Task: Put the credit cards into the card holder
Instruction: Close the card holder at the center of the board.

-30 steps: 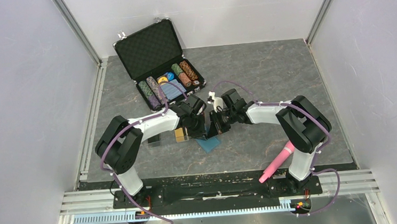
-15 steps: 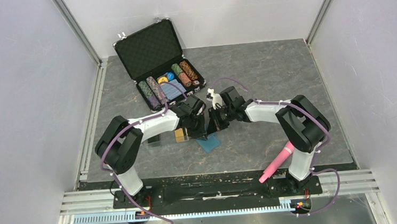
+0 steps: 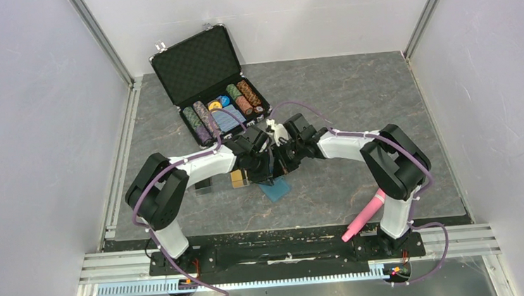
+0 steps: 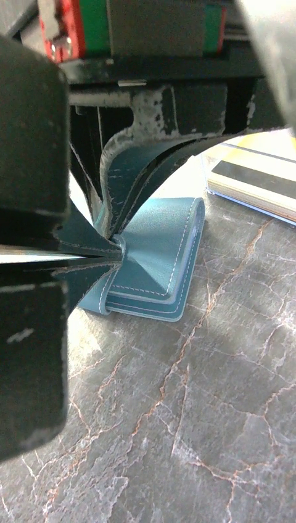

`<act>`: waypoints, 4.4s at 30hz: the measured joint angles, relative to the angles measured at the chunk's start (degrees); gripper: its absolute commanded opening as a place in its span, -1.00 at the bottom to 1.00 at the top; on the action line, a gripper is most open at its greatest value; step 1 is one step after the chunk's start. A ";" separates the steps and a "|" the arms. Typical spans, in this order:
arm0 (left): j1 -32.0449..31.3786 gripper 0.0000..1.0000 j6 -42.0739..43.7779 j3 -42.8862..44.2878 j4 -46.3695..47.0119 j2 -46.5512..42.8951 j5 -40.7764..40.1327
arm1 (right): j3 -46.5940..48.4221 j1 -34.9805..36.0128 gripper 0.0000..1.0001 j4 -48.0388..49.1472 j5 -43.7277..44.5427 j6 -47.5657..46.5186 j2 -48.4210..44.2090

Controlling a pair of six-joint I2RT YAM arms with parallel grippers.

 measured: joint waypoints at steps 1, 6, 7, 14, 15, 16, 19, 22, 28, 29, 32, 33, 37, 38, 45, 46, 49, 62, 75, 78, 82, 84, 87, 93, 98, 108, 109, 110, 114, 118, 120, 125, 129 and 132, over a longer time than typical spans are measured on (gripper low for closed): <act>0.04 -0.95 -0.02 -0.07 0.11 0.00 0.13 | 0.11 0.11 -0.98 -0.22 0.17 -0.35 0.00; 0.17 -0.96 -0.02 -0.52 0.70 -0.35 0.50 | 0.28 0.04 -0.88 -0.28 -0.22 -0.44 -0.15; 0.15 -0.96 -0.02 -0.70 0.87 -0.55 0.50 | 0.28 -0.07 -0.88 -0.28 -0.59 -0.07 -0.24; 0.13 -0.96 -0.07 -1.53 1.09 -2.08 0.22 | -2.23 -1.64 -0.86 0.79 -1.60 3.82 -3.45; 0.13 -0.96 -0.07 -1.55 1.01 -2.25 0.22 | -2.47 -1.81 -0.86 1.03 -1.79 4.13 -3.93; 0.13 -0.95 -0.07 -1.55 0.92 -2.47 0.20 | -2.73 -2.05 -0.86 1.60 -1.92 4.52 -4.48; 0.13 -0.95 -0.07 -1.55 0.90 -2.97 0.22 | -3.28 -2.19 -0.86 2.93 -2.38 5.31 -5.18; 0.13 -0.96 -0.07 -1.55 0.72 -3.69 0.22 | -3.89 -2.16 -0.86 3.37 -2.84 5.79 -5.27; 0.13 -0.96 -0.15 -1.86 0.59 -4.37 0.24 | -4.11 -2.14 -0.86 3.78 -3.76 6.38 -5.27; 0.13 -0.96 -0.31 -2.21 0.57 -4.37 0.24 | -4.11 -2.16 -0.86 3.91 -3.89 6.47 -5.27; 0.13 -0.96 -0.39 -3.15 0.57 -4.37 0.26 | -4.15 -2.14 -0.86 4.24 -4.17 6.51 -5.27; 0.13 -0.95 -0.52 -3.45 0.57 -4.37 0.26 | -4.26 -2.14 -0.86 4.44 -4.31 6.54 -5.27; 0.13 -0.96 -0.85 -4.28 0.83 -4.37 0.28 | -4.50 -2.14 -0.86 4.66 -4.76 6.78 -5.25; 0.13 -0.96 -0.87 -4.33 0.96 -4.37 0.31 | -4.52 -2.14 -0.86 4.72 -4.94 6.86 -5.20; 0.13 -0.95 -0.98 -4.57 1.29 -4.37 0.31 | -4.57 -1.75 -0.87 5.31 -6.34 6.91 -3.28; 0.13 -0.96 -1.01 -4.66 1.42 -4.37 0.31 | -4.59 -1.64 -0.86 5.33 -6.38 6.91 -3.17; 0.13 -0.96 -1.01 -4.70 1.51 -4.26 0.33 | -4.63 -1.16 -0.87 5.29 -7.06 6.82 -1.70; 0.37 -0.95 -1.01 -4.46 1.53 -3.48 1.27 | -0.46 -0.46 -0.92 -0.28 -6.95 2.60 1.55; 0.13 -0.96 -0.98 -3.80 1.11 -4.52 0.83 | -1.09 -0.70 -0.88 2.32 -6.91 6.05 -0.70; -0.02 -0.95 -0.98 -3.43 1.22 -4.70 0.87 | -1.14 -0.87 -0.87 3.87 -7.15 6.95 -1.60; -0.13 -0.96 -0.98 -3.43 1.18 -4.70 0.94 | -1.64 -0.96 -0.88 5.33 -7.21 7.50 -1.95; -0.13 -0.96 -0.98 -3.43 1.16 -4.70 0.90 | -2.01 -0.96 -0.88 5.35 -7.26 7.56 -1.95; -0.13 -0.96 -0.98 -3.43 0.96 -4.70 0.52 | -2.49 -0.96 -0.93 5.31 -7.26 7.58 -1.95; -0.13 -0.95 -0.98 -3.43 0.76 -4.70 -0.42 | -3.23 -0.96 -0.99 5.29 -7.26 7.52 -1.95; -0.13 -0.96 -0.98 -3.34 0.74 -4.39 -0.39 | -3.30 -0.96 -1.00 5.27 -7.26 7.50 -1.92; -0.13 -0.96 -0.98 -3.15 0.94 -3.13 -0.31 | -3.58 -0.92 -1.00 5.25 -7.87 6.86 -0.28; -0.11 -0.96 -0.98 -3.15 0.94 -3.04 -0.33 | -3.58 -0.96 -1.00 5.11 -7.98 6.75 -0.13; -0.11 -0.96 -0.98 -3.15 0.92 -3.04 -0.35 | -3.58 -0.98 -1.00 5.05 -8.09 6.58 0.13; -0.11 -0.95 -0.98 -3.15 0.79 -2.97 -0.39 | -3.28 -0.94 -1.00 4.59 -8.26 5.18 0.44; -0.09 -0.95 -0.98 -3.15 0.81 -2.80 -0.35 | -1.92 -0.90 -1.00 2.62 -7.96 3.82 1.25; -0.07 -0.96 -1.01 -3.15 0.83 -2.71 -0.24 | -0.94 -0.74 -1.00 1.14 -7.69 3.26 1.66; 0.04 -0.96 -1.07 -3.15 0.83 -2.60 -0.15 | 2.91 0.46 -1.00 -4.68 -5.33 0.66 2.99; 0.20 -0.96 -2.34 -3.37 0.92 -2.60 -0.09 | 5.07 1.07 -1.00 -8.13 -3.63 0.26 4.11; 0.31 -0.96 -2.67 -3.48 1.01 -2.64 0.07 | 5.73 1.14 -1.00 -9.07 -3.41 0.11 4.04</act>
